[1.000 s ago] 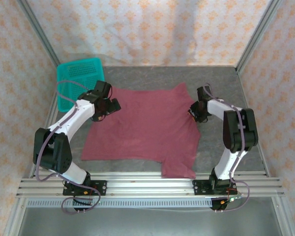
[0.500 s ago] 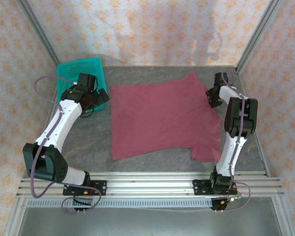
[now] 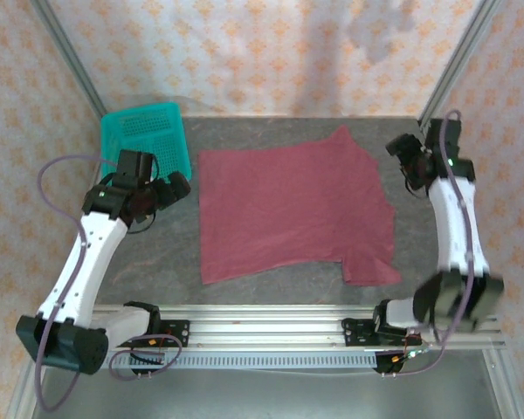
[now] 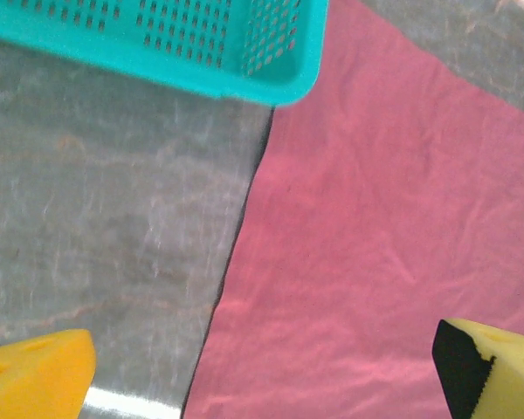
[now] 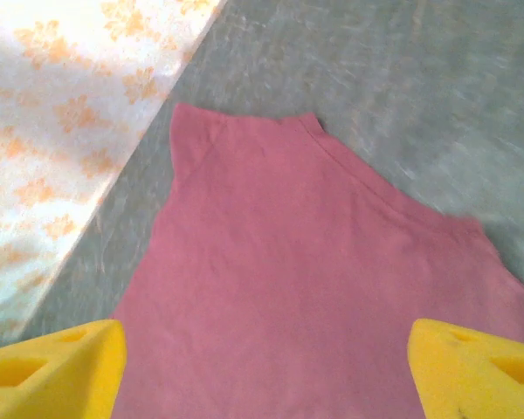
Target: Fold and stack the t-shirts
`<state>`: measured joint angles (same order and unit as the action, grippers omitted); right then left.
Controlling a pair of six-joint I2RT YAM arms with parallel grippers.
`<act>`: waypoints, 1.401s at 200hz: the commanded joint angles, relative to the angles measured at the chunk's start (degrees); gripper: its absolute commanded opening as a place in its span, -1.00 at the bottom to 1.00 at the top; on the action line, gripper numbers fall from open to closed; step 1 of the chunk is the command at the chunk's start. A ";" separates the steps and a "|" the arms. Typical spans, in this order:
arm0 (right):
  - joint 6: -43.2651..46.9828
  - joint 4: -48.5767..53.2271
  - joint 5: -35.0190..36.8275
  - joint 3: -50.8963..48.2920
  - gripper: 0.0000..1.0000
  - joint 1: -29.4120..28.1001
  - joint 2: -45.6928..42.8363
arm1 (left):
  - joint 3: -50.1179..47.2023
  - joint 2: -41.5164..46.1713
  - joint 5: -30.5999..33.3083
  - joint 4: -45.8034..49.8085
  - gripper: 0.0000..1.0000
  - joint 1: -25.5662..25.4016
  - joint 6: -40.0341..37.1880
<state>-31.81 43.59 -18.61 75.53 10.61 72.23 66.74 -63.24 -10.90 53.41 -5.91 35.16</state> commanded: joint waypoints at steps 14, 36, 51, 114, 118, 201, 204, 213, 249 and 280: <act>-3.91 18.90 2.18 -14.98 0.78 0.05 -15.05 | -8.67 2.82 -5.33 2.72 0.99 -4.48 3.87; -5.48 25.97 5.07 -20.77 0.76 0.08 -20.74 | -13.25 0.63 -7.46 -0.50 0.99 -8.61 6.68; -6.67 29.11 7.53 -23.39 0.74 0.03 -22.52 | -16.55 -0.85 -8.98 -4.18 0.96 -10.68 9.23; -12.62 27.88 8.11 -36.49 0.58 0.10 -25.87 | -23.55 -1.08 -11.86 -7.90 0.83 -11.90 12.98; -13.07 27.66 8.16 -37.07 0.57 0.04 -26.22 | -23.81 -1.09 -11.91 -7.54 0.82 -11.93 12.95; -16.18 23.23 7.80 -43.08 0.25 0.14 -24.57 | -30.30 -12.27 -17.18 -17.54 0.55 -17.61 16.74; -16.25 23.14 7.78 -43.19 0.24 0.17 -24.40 | -30.35 -12.78 -17.32 -18.14 0.54 -17.70 16.92; -16.29 22.79 7.63 -43.31 0.23 0.11 -23.96 | -30.48 -14.06 -17.08 -18.99 0.51 -17.81 17.13; -16.77 20.48 7.67 -45.09 0.18 0.11 -21.61 | -30.56 -20.21 -16.75 -25.72 0.11 -17.99 18.38; -17.93 16.26 8.08 -46.63 0.16 0.12 -17.93 | -28.27 -24.66 -13.82 -26.56 -0.38 -17.91 16.83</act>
<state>-48.05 62.54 -11.77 30.55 10.61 51.83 38.48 -82.28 -25.21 40.69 -23.00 52.49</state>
